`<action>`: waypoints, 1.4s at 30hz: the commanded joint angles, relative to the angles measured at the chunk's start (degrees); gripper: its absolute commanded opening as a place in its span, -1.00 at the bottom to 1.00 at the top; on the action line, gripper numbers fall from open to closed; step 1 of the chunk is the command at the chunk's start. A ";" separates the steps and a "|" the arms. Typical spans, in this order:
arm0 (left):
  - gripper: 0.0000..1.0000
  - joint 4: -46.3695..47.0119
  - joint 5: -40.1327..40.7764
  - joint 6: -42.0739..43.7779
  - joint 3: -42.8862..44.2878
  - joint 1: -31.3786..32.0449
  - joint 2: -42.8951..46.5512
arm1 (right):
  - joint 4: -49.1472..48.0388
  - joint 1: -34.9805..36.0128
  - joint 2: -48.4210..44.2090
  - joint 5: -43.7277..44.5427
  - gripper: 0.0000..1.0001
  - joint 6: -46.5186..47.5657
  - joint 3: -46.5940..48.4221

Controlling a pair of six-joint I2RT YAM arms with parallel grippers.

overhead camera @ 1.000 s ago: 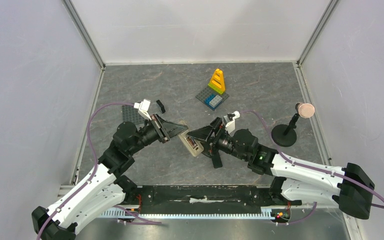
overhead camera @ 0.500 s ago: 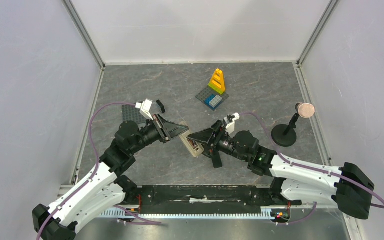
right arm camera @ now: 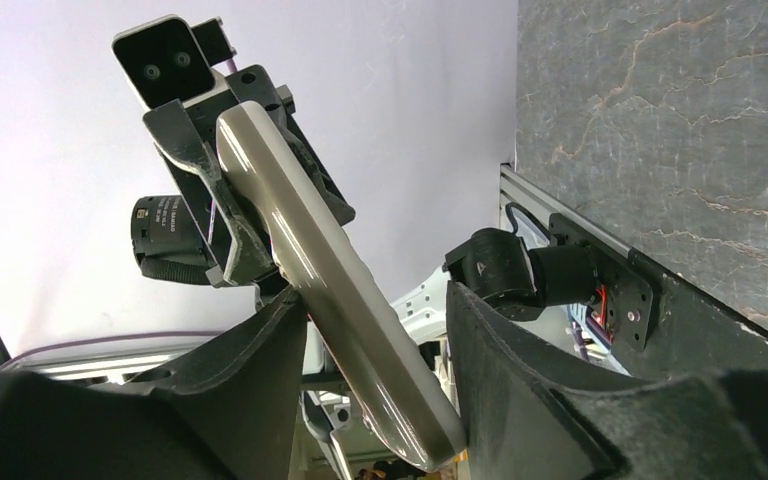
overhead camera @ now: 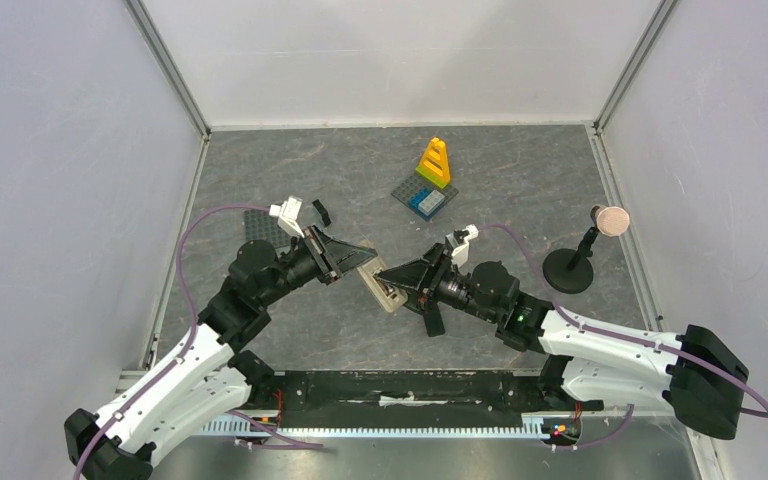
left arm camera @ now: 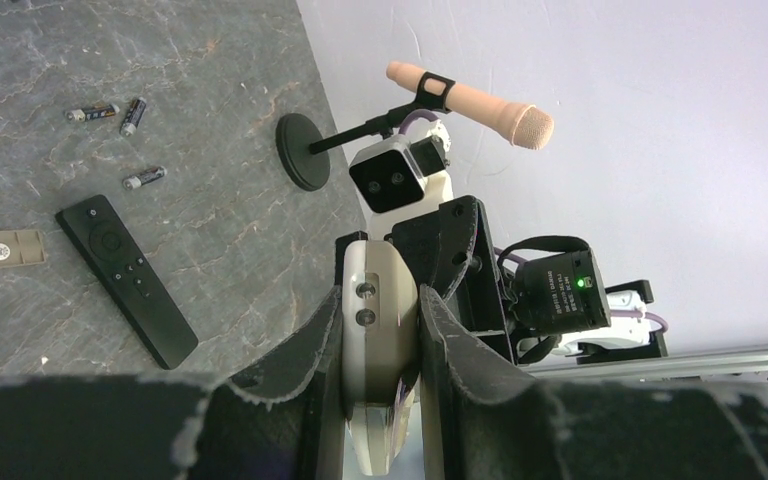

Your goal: Load the batteries into the remote control

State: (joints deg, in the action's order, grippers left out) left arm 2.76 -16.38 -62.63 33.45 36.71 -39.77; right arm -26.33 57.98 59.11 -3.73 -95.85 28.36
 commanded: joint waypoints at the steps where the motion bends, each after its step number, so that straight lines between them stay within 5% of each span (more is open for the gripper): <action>1: -0.96 1.05 0.56 -0.99 3.57 -0.06 -0.22 | -1.71 0.05 0.39 -1.77 0.04 -0.08 -0.66; 8: -0.96 0.07 0.65 0.05 3.59 -0.01 -0.49 | -4.08 -0.53 -0.94 -1.12 0.67 1.30 -0.68; 13: -0.96 -0.03 0.82 1.24 3.49 -0.10 0.02 | -6.15 -1.19 -1.39 -2.84 0.74 2.20 -0.91; 23: -0.96 1.41 -0.77 3.45 4.03 -0.15 0.94 | -13.15 -2.96 -1.23 -10.81 0.63 7.13 -3.17; 42: -0.96 16.39 -3.91 0.88 -0.06 -0.50 2.22 | -20.26 -2.96 -2.80 -15.70 -0.03 22.61 -0.95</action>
State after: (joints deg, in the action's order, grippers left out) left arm 13.69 -19.70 -61.65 33.91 36.45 -38.30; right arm -43.81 55.11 56.21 -16.99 -76.84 25.06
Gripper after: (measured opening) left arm 0.317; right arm 0.518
